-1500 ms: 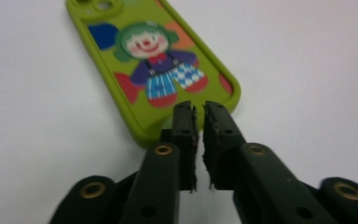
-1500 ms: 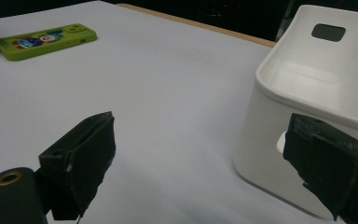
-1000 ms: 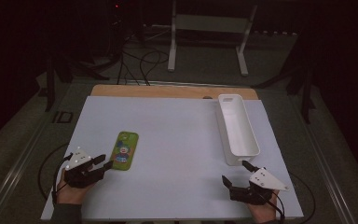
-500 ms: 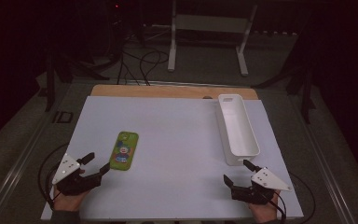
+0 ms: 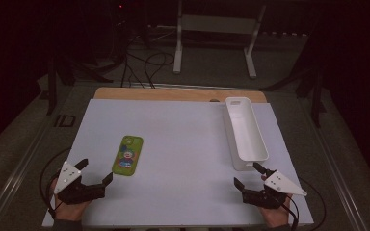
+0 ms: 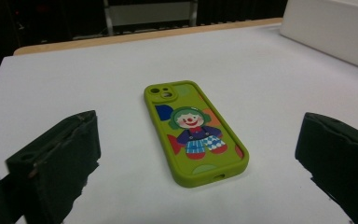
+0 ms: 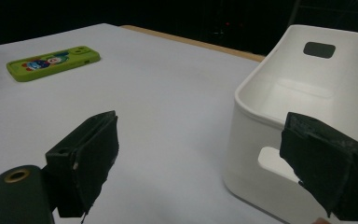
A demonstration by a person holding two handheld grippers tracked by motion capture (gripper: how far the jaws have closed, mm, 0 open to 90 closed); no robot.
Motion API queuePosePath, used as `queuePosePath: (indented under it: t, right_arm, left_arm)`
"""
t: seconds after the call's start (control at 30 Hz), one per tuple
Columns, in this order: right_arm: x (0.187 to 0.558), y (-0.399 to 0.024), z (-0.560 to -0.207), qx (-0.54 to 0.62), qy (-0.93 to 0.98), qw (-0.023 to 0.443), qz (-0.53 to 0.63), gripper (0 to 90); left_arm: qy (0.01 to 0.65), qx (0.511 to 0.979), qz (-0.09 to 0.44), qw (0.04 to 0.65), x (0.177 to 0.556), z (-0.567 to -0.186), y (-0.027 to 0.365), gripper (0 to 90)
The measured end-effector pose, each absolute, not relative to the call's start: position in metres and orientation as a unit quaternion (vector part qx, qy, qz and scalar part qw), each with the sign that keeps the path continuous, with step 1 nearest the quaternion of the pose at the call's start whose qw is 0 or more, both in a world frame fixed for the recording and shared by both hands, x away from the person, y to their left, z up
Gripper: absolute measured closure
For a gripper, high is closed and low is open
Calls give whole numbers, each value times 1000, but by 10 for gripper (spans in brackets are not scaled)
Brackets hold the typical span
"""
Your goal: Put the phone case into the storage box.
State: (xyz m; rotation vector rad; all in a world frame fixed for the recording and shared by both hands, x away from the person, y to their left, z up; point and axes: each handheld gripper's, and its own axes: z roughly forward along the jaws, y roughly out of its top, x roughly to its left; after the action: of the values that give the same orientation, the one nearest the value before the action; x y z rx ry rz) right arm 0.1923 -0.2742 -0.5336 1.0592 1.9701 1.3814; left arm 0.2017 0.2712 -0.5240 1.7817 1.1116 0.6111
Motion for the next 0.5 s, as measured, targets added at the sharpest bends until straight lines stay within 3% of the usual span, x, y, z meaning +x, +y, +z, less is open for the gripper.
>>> queuePosePath:
  t: [0.5]
  right_arm:
    - [205, -272, -528, 390, 731, 255, 498, 91]
  left_arm:
    - [440, 737, 242, 453, 202, -528, 257, 0]
